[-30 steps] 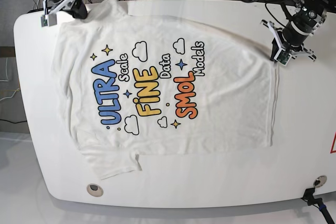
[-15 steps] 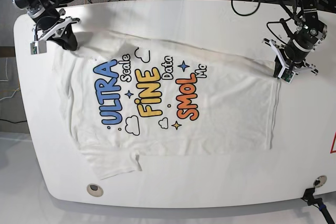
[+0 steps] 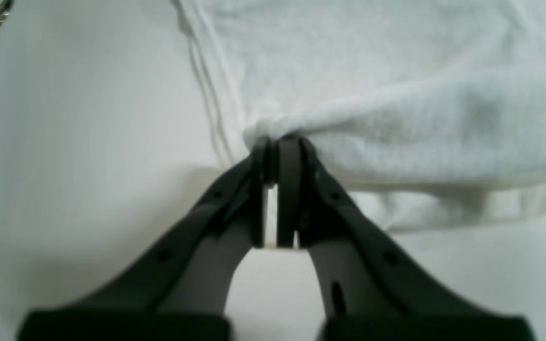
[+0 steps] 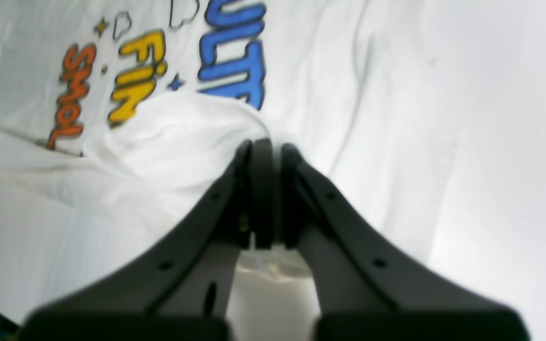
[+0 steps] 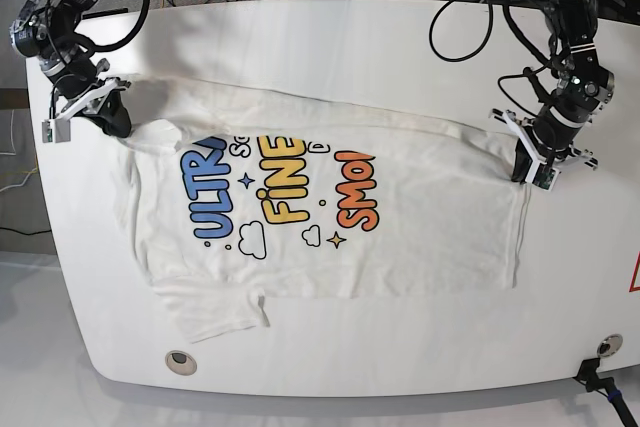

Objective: Fold the T-shirt properly
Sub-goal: 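Lift both shoulder corners and pull them toward the printed text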

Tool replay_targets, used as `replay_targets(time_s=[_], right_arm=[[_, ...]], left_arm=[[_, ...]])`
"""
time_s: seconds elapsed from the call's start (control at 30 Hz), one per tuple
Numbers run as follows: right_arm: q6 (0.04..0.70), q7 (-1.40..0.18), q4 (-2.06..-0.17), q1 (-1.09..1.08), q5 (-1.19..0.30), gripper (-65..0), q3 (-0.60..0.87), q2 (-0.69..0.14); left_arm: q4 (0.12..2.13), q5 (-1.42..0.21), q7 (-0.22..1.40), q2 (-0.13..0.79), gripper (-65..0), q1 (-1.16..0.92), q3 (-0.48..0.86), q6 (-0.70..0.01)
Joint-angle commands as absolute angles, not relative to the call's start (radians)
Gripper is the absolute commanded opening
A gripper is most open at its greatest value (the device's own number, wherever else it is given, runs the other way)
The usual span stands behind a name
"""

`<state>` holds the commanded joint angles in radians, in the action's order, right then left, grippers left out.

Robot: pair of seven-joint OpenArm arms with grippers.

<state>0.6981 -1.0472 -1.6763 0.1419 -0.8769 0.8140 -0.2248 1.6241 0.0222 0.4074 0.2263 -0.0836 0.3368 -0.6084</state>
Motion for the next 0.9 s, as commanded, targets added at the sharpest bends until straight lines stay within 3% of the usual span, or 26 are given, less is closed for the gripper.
replay_targets(time_s=[0.53,0.77,0.87,0.9], right_arm=[[0.698,-1.047,-1.394,-0.096,-0.875,-65.0,0.742,-0.245],[0.698,-1.046,-1.379,-0.105,-0.874,-65.0,0.697,-0.266],[0.664,-1.046,-1.379,-0.104,-0.874,-65.0,0.697,-0.266],[0.631,-1.046,-1.379,-0.104,-0.874,-59.0,0.697,-0.266]], left_arm=[[1.386,0.021,0.401,0.229,-63.2,0.036,0.34,-0.607],[1.328,0.021,0.403,0.231,-62.8,0.07,0.363,-0.607],[1.328,0.021,0.406,0.231,-55.2,0.07,0.366,-0.607],[1.328,0.021,0.406,0.231,-50.2,0.07,0.366,-0.607]])
